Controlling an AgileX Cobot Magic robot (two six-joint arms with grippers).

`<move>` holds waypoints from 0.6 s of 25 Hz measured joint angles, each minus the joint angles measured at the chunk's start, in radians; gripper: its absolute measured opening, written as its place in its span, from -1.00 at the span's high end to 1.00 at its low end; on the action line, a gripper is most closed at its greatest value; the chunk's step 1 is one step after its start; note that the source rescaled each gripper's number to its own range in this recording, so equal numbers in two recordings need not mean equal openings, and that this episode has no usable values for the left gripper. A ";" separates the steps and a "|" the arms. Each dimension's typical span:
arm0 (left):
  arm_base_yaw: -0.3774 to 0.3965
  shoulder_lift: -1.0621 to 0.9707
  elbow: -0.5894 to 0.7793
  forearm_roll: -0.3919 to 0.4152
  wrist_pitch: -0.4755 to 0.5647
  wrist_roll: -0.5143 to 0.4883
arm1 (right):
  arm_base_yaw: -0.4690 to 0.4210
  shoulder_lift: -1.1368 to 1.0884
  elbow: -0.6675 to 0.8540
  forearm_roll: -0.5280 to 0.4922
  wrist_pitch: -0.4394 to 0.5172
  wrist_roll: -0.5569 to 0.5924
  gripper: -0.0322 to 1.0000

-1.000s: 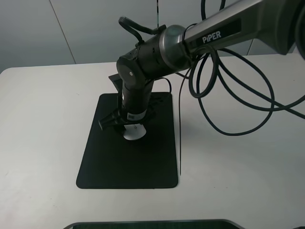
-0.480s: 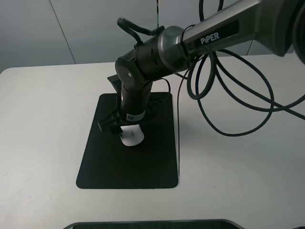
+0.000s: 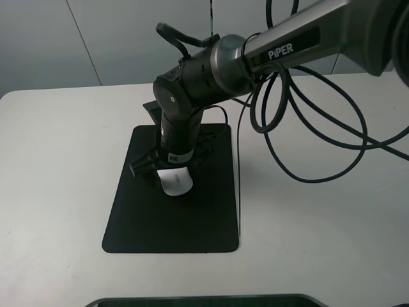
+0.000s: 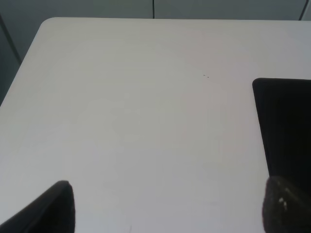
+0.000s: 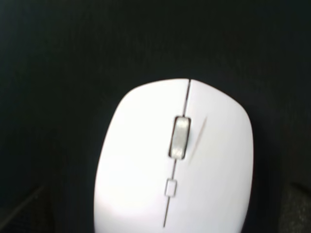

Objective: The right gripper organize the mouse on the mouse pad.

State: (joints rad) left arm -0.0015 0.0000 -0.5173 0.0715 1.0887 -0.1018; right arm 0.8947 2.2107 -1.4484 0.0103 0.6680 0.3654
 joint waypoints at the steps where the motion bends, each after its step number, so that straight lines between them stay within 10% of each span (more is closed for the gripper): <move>1: 0.000 0.000 0.000 0.000 0.000 0.000 | 0.000 0.000 0.000 0.000 0.004 -0.008 -0.99; 15: 0.000 0.000 0.000 0.000 0.000 0.002 | 0.002 -0.400 0.000 -0.139 0.035 -0.093 -0.99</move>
State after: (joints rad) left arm -0.0015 0.0000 -0.5173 0.0715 1.0887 -0.0999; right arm 0.8967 1.8102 -1.4484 -0.1283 0.7033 0.2729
